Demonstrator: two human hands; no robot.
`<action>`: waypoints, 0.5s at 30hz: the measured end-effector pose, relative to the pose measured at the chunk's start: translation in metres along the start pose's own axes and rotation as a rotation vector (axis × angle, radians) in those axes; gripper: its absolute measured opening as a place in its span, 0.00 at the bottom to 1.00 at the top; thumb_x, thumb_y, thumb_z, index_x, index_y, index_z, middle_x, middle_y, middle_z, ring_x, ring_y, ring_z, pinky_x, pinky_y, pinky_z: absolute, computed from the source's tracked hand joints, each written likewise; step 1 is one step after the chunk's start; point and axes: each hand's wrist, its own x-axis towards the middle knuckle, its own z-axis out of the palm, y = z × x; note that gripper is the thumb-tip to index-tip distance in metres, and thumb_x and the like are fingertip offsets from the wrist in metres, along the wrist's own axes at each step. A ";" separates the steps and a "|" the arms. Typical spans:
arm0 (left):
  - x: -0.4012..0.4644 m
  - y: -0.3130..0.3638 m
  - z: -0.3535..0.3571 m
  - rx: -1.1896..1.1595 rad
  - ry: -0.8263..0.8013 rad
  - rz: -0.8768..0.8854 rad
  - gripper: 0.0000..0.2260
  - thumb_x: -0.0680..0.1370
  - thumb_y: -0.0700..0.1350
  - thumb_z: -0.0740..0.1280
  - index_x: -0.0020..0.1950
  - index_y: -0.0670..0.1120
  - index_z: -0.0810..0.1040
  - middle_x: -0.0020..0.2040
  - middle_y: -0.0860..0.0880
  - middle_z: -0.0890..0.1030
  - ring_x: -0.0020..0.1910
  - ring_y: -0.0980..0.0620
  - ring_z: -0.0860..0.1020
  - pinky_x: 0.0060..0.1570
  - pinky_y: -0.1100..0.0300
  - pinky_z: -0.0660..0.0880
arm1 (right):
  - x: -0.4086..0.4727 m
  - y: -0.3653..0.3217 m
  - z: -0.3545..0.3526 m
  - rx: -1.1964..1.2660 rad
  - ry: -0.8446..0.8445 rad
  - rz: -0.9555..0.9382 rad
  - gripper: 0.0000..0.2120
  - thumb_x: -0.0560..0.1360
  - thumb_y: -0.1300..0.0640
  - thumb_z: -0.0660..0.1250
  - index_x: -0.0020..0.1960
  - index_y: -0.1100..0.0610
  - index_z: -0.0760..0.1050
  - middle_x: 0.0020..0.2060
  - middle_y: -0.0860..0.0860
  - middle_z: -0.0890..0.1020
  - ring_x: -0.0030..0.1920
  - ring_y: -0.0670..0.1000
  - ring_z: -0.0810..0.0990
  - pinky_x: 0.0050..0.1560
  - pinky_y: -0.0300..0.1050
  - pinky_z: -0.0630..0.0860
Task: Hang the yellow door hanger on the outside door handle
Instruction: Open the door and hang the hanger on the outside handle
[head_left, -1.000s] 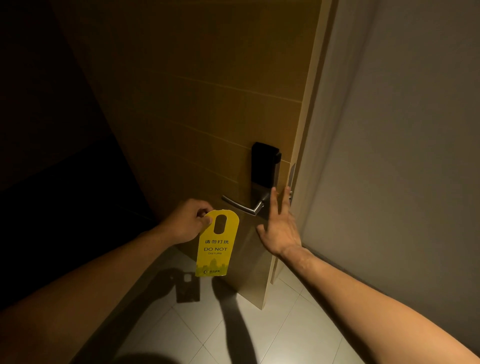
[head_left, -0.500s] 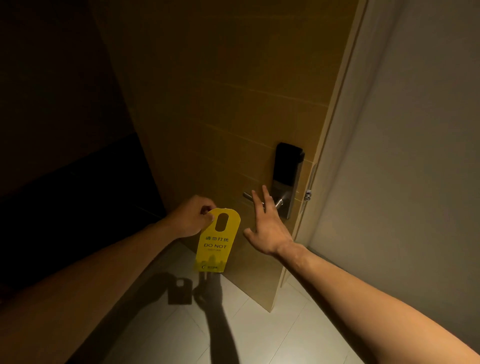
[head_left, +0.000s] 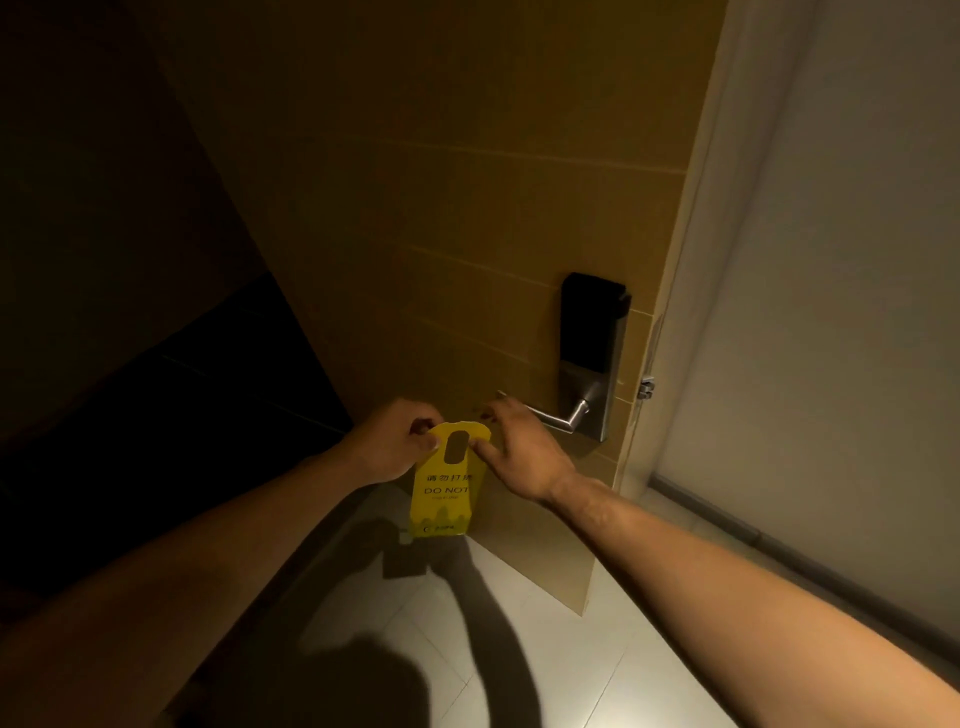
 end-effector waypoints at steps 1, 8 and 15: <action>0.007 -0.001 0.002 0.014 -0.017 0.003 0.05 0.78 0.43 0.66 0.45 0.49 0.81 0.42 0.48 0.82 0.44 0.50 0.80 0.45 0.51 0.79 | 0.001 0.004 0.001 -0.002 -0.001 0.003 0.16 0.79 0.45 0.65 0.62 0.53 0.74 0.56 0.51 0.76 0.56 0.51 0.77 0.53 0.42 0.71; 0.072 -0.006 0.015 0.043 -0.074 0.077 0.05 0.79 0.43 0.65 0.47 0.50 0.80 0.43 0.46 0.81 0.43 0.47 0.80 0.43 0.51 0.78 | 0.015 0.027 0.001 0.024 0.050 0.152 0.11 0.80 0.48 0.64 0.40 0.50 0.72 0.34 0.44 0.73 0.33 0.42 0.71 0.32 0.44 0.64; 0.143 -0.039 -0.001 0.026 -0.138 0.282 0.05 0.78 0.44 0.67 0.52 0.49 0.81 0.44 0.53 0.80 0.44 0.56 0.79 0.40 0.61 0.74 | 0.043 0.015 0.012 -0.032 0.085 0.326 0.07 0.81 0.48 0.63 0.45 0.47 0.74 0.38 0.46 0.81 0.37 0.44 0.80 0.38 0.44 0.78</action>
